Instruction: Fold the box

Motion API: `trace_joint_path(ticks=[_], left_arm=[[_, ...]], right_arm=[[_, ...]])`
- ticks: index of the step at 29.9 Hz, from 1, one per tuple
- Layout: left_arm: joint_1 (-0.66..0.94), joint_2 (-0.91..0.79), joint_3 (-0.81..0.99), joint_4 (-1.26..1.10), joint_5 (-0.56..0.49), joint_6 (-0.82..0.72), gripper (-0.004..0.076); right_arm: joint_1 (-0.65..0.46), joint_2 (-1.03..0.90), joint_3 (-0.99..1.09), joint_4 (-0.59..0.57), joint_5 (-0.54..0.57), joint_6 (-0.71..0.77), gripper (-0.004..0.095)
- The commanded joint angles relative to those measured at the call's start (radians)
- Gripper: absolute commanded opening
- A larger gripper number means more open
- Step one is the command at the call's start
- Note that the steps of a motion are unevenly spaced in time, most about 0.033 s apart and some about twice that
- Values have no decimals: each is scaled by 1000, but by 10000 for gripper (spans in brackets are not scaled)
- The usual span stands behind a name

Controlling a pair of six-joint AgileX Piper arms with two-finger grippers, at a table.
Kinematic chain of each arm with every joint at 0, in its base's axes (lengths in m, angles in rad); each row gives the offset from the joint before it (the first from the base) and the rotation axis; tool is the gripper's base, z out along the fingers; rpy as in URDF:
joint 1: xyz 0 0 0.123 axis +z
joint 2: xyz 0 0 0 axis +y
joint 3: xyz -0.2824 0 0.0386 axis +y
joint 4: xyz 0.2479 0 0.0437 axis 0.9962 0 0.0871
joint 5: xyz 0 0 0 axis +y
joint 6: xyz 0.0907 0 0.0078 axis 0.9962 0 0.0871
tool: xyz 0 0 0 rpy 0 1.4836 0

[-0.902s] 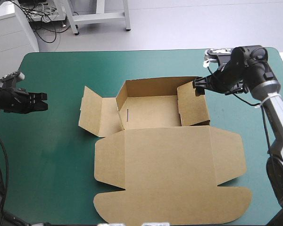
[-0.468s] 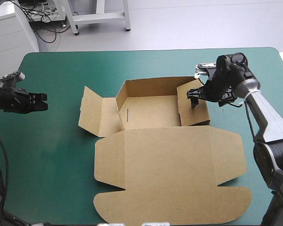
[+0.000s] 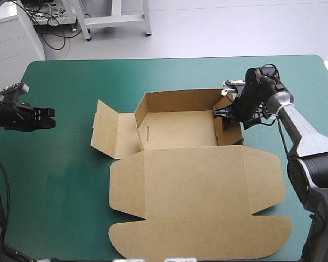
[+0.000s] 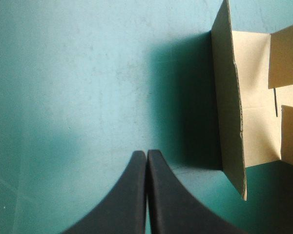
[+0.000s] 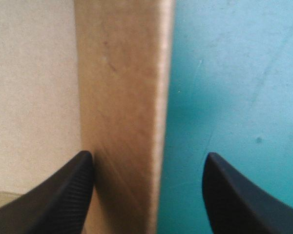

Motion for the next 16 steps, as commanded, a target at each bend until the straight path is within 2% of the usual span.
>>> trace_joint_path(ticks=[1,2,5,6,16], left_arm=[[0,-44,-23,-51,9,3,-32],[0,-44,-23,-50,9,3,-32],[0,-44,-23,-50,9,3,-32],[0,-44,-23,-50,9,3,-32],[0,-44,-23,-49,-3,3,-32]], right_arm=[[0,-49,-24,0,17,-11,383],[0,-49,-24,0,17,-19,320],[0,-49,-24,6,17,-64,39],[0,-49,-24,12,17,-64,-22],[0,-84,-24,41,17,-180,-12]])
